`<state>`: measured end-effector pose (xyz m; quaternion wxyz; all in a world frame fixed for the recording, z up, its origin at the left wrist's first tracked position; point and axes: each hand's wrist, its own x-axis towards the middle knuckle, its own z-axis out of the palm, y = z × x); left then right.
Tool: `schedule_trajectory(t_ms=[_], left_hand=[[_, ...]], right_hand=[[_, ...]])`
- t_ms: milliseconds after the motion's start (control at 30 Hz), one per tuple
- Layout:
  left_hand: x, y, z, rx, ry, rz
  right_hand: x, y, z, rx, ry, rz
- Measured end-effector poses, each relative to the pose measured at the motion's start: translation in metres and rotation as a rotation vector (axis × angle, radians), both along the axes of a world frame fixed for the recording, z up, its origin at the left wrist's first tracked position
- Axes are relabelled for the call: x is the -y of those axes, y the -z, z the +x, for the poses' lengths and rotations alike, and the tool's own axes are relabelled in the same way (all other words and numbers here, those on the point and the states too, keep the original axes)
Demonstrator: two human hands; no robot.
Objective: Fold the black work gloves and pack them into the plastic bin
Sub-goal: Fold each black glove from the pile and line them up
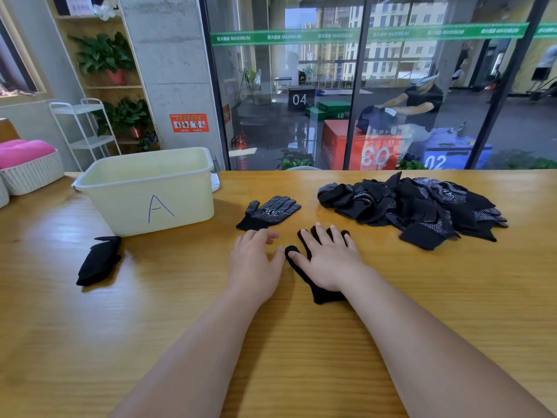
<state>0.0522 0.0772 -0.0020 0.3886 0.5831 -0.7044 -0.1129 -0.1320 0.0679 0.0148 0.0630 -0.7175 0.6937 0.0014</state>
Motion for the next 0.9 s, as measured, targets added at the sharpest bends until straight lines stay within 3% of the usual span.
schedule_trajectory(t_ms=[367,533,667,767,900], left_hand=[[-0.007,-0.003,-0.003,0.043,0.086,-0.054],[-0.016,-0.007,-0.004,0.11,0.163,-0.102],[-0.022,-0.009,-0.01,0.155,0.379,-0.066],[-0.027,-0.009,-0.019,0.309,0.486,-0.033],[-0.029,-0.007,-0.021,0.486,0.489,0.019]], right_hand=[[-0.032,0.004,0.001,0.022,-0.01,-0.017],[-0.042,-0.009,-0.014,0.225,-0.057,-0.067],[-0.061,-0.008,-0.048,0.104,-0.089,-0.078],[-0.072,0.003,-0.065,0.062,-0.092,-0.021],[-0.07,0.012,-0.066,0.098,-0.059,-0.092]])
